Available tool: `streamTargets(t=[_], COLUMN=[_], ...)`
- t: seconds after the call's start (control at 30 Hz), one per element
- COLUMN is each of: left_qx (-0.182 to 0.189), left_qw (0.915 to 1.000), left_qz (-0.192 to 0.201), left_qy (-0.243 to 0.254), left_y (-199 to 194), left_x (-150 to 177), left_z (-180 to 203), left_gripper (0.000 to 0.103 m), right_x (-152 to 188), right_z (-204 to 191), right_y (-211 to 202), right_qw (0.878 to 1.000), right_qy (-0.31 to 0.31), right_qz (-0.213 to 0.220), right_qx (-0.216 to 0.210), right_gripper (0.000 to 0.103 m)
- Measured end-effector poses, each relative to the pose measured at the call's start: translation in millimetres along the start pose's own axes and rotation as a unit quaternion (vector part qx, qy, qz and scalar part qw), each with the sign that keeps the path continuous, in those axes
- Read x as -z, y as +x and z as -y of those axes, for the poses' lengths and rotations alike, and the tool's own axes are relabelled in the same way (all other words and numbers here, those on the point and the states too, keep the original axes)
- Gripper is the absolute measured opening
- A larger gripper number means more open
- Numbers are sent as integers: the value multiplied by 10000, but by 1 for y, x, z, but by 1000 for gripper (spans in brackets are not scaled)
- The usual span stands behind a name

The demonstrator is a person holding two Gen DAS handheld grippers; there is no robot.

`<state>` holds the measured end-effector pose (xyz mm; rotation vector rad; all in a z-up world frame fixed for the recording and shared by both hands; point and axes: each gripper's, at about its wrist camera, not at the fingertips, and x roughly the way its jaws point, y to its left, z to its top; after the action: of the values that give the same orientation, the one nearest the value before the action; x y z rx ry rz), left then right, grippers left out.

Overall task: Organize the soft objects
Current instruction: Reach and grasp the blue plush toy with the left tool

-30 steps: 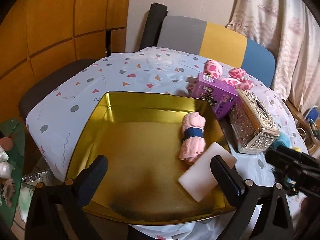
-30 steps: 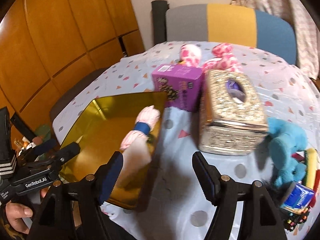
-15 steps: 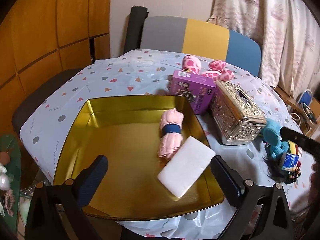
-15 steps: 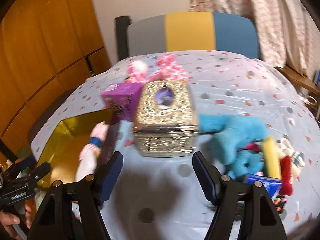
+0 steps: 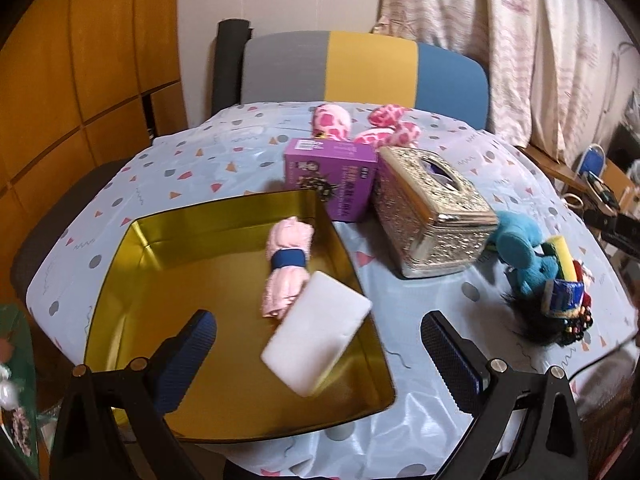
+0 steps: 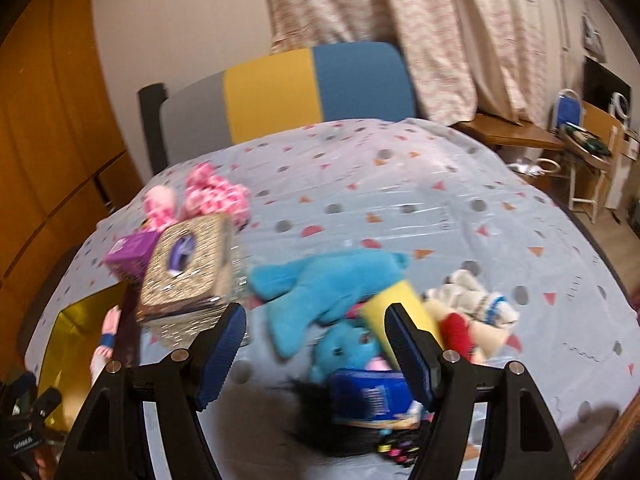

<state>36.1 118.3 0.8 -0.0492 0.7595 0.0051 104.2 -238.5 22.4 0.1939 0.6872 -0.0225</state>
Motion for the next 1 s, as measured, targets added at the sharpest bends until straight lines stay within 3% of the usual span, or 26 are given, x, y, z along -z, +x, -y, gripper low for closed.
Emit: streamTargets(t=[0.2, 0.43, 0.77, 1.0], left_qx=[163, 432, 829, 1378], left_qw=[9995, 9975, 9926, 9843], left_qz=[-20, -111, -385, -539], left_qy=[274, 543, 795, 964], left_y=[2, 7, 25, 35], left_x=[1, 1, 1, -14], left_z=[22, 50, 95, 132], left_gripper=[103, 103, 102, 99], right_x=[-5, -2, 5, 7], right_z=[36, 80, 128, 131], right_y=[0, 6, 9, 13], right_qw=[9986, 9895, 9763, 9749], right_qy=[375, 729, 1938, 2083], right_qz=[176, 602, 404, 296], right_qx=[343, 1092, 877, 732], right_gripper=[75, 76, 76, 76])
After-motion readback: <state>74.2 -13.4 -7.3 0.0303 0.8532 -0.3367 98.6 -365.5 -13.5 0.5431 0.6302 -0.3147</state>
